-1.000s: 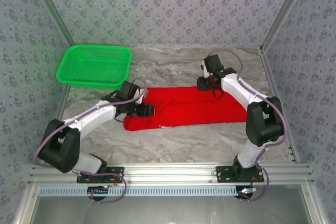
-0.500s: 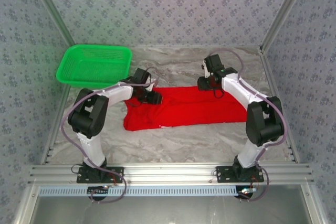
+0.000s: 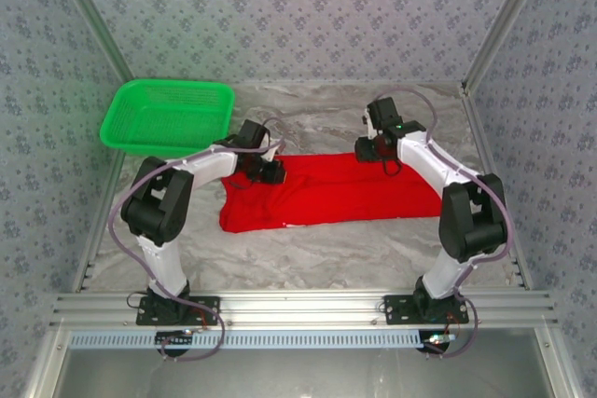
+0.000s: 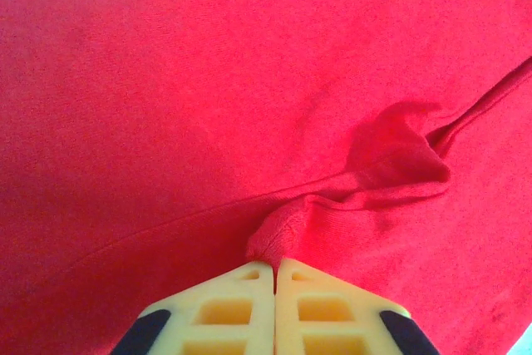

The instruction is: Fold the inside-out t-shirt

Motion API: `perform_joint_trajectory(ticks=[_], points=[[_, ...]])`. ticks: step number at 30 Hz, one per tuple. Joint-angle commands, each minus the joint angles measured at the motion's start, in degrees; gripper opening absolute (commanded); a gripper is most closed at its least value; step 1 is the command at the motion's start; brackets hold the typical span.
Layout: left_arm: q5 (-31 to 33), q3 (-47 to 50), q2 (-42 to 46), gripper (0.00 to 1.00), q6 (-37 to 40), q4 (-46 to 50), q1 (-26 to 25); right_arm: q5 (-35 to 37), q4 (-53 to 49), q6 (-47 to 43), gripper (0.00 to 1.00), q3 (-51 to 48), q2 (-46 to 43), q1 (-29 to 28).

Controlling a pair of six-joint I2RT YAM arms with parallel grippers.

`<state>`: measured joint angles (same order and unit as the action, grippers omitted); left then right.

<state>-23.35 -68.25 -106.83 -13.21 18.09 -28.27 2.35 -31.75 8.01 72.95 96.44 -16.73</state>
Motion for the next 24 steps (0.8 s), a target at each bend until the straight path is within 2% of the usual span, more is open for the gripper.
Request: perform_joint_trajectory(ticks=[1,6,9,12,17,22,24], points=[[-2.6,2.0,5.6,0.04,-1.1,0.4,-3.7,1.9,-2.4,-1.2,0.47,-0.2,-3.4,0.9],[-4.6,5.3,7.4,0.06,-5.0,-1.1,-12.4,2.7,-3.8,-0.9,0.48,-0.6,-4.9,2.9],[-4.5,4.8,6.2,0.2,-5.1,0.5,-16.8,2.3,-4.5,-0.4,0.48,-0.8,-4.8,4.4],[-4.4,3.6,6.6,0.27,-3.8,3.2,-18.1,1.5,-4.7,0.5,0.48,-1.2,-4.5,5.1],[-2.2,4.7,12.8,0.4,-0.9,4.6,-15.9,-0.8,-3.0,1.3,0.48,-2.1,-4.4,4.2],[1.9,9.2,15.6,0.44,-7.3,1.9,-6.9,-13.1,3.5,1.6,0.48,-4.1,-4.2,-0.5],[4.7,10.8,15.3,0.46,-9.4,1.5,-3.2,-15.8,4.4,2.5,0.49,-4.1,-3.0,-2.6]])
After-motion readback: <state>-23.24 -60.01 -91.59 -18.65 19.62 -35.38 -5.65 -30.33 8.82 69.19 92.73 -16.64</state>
